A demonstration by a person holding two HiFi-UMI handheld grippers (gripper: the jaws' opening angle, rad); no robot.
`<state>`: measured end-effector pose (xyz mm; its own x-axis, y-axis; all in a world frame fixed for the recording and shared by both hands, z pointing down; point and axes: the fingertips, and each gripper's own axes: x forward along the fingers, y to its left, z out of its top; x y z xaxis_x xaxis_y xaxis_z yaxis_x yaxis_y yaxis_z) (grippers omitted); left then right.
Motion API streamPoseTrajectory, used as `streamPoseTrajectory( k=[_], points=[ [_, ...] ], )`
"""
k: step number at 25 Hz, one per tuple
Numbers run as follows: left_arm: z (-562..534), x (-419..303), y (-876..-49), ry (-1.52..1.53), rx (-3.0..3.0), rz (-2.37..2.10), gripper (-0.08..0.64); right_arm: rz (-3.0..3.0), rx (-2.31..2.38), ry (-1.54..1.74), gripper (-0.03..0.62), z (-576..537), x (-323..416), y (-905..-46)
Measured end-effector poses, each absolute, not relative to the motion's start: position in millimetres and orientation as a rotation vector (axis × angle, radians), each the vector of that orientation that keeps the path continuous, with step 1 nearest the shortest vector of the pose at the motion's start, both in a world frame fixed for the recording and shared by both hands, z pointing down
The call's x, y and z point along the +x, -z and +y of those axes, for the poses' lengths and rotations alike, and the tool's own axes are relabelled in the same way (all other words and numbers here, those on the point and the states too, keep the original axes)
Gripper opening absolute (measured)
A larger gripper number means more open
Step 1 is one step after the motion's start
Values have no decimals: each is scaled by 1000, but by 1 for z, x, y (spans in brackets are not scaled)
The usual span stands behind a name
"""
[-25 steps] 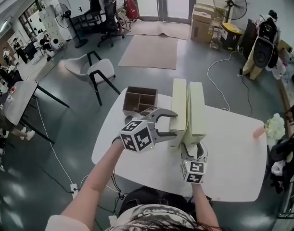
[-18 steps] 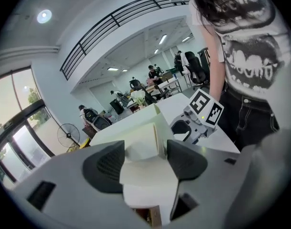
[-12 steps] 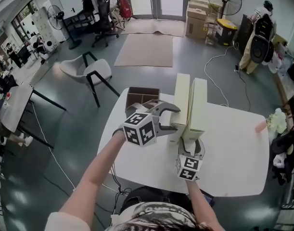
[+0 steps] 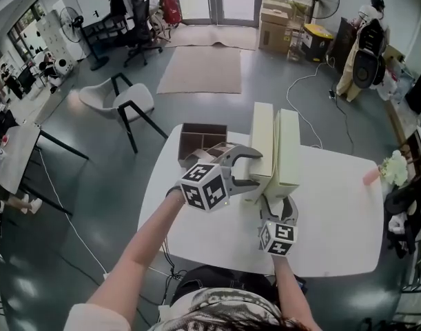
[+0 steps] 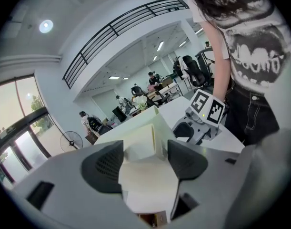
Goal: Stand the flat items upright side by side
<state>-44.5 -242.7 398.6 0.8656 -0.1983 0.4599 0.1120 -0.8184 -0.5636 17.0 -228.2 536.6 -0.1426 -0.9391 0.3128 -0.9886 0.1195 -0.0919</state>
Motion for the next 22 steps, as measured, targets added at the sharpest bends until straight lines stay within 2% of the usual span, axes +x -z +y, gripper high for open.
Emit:
streamPoseTrajectory(
  k=[22],
  points=[
    [-213, -95, -394, 269, -2805, 445, 287, -2190, 1905, -550, 302, -158, 20, -548]
  ],
)
